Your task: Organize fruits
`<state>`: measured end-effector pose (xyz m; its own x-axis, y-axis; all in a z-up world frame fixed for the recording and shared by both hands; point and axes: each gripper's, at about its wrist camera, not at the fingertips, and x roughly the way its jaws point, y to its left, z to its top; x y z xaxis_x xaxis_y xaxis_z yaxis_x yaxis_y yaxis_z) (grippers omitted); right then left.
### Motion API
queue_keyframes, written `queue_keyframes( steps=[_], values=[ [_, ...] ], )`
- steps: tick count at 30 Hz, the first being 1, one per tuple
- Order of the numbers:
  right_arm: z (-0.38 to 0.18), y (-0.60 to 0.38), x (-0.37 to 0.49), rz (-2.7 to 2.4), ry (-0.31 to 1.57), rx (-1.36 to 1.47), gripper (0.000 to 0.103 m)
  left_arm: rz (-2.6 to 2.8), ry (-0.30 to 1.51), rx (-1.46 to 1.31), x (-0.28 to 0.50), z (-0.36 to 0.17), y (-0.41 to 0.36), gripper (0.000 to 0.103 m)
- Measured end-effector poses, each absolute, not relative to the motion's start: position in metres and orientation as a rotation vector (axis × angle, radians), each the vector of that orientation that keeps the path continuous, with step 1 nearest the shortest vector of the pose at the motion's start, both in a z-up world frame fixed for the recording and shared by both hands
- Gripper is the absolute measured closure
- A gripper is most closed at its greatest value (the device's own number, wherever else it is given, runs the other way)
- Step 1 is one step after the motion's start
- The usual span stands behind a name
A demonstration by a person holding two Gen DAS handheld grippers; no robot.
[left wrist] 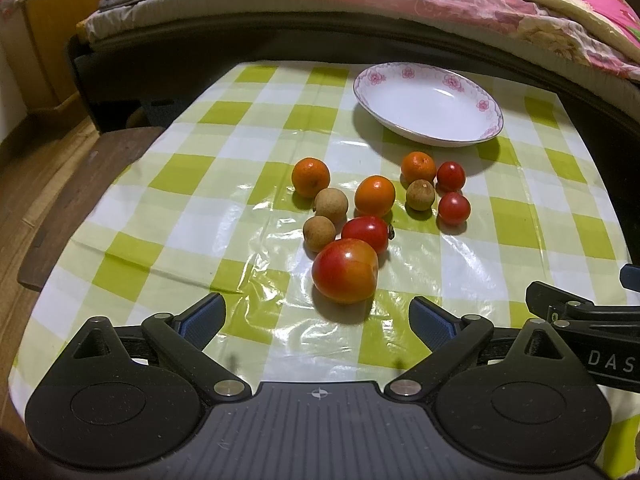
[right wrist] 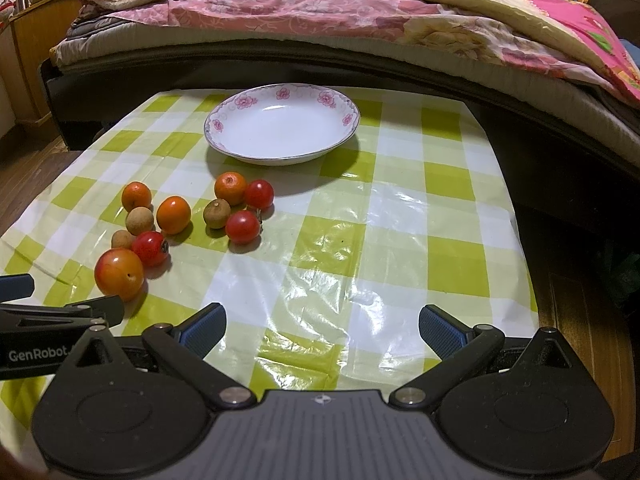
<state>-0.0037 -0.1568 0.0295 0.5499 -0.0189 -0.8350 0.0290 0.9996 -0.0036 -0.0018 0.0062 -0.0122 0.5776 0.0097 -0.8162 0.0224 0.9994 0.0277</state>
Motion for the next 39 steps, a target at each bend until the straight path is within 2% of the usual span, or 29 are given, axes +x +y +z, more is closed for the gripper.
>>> queue_keyframes(
  steps=[12,32,34,38,39],
  values=[
    [0.024,-0.152,-0.002,-0.001,1.008,-0.001,0.000,-0.008,0.976,0.031,-0.003,-0.016,0.012,0.005],
    [0.028,-0.153,0.016,0.053,0.978,-0.006,0.001,-0.082,0.911,0.073,0.014,-0.018,0.007,0.006],
    [0.029,-0.158,0.017,0.043,0.976,0.002,0.001,-0.093,0.903,0.075,0.017,-0.021,0.004,0.010],
    [0.031,-0.165,0.019,0.035,0.973,0.025,0.001,-0.120,0.935,0.025,0.024,-0.029,0.005,0.031],
    [0.031,-0.165,0.019,0.036,0.974,0.029,0.001,-0.125,0.951,0.009,0.027,-0.032,0.005,0.033]
  ],
)
